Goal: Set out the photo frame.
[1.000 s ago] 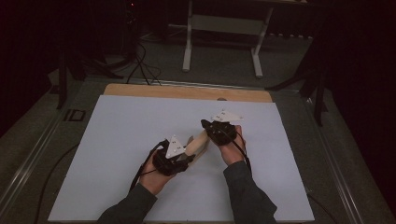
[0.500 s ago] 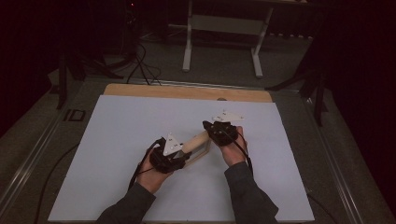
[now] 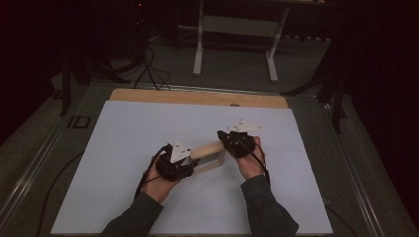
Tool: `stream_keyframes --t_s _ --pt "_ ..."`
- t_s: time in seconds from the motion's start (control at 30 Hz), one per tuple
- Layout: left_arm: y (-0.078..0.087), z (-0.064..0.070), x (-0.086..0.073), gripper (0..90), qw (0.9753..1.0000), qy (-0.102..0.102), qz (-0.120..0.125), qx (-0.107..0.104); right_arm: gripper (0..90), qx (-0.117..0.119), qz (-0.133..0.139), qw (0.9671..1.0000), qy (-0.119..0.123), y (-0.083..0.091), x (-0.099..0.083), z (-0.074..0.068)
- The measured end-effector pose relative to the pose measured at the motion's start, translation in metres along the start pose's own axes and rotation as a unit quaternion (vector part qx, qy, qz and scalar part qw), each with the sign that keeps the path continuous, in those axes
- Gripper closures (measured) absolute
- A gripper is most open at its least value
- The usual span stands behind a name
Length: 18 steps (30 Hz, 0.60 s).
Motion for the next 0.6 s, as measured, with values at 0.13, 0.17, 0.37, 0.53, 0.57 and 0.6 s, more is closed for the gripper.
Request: stream_keyframes --t_s 0.13,0.17,0.37,0.53,0.57,0.6 --pt "-0.001 -0.002 -0.001 56.0 1.0000 0.000 -0.003 0.008 89.9 -0.001 -0.003 1.0000 0.001 0.003 -0.002 -0.001" --pt "-0.002 -0.002 -0.001 56.3 0.9999 -0.002 -0.005 0.012 89.8 -0.001 -0.004 1.0000 0.001 0.004 -0.002 -0.002" --pt "-0.003 -0.006 -0.002 57.6 0.9999 0.009 -0.007 0.013 89.8 0.001 -0.010 0.9999 0.005 0.009 -0.004 -0.003" --pt "-0.003 -0.007 -0.002 57.7 0.9998 0.016 -0.004 0.010 88.6 0.006 0.001 0.9999 0.013 0.012 -0.002 -0.005" --pt "-0.003 -0.008 -0.002 57.7 0.9998 0.016 -0.004 0.009 87.6 0.007 0.004 0.9999 0.014 0.014 -0.002 -0.006" --pt "-0.003 -0.008 -0.002 57.7 0.9998 0.016 -0.004 0.008 86.6 0.008 0.007 0.9998 0.016 0.015 -0.001 -0.006"
Point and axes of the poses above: each handheld gripper's, and its own axes: y roughly backward along the jaws, x roughly out of its top, z roughly to its right, the point moved 5 cm from there along -y, roughly forward along the jaws, and after that the axes turned 9 degrees about x, right-handed, at the moved point
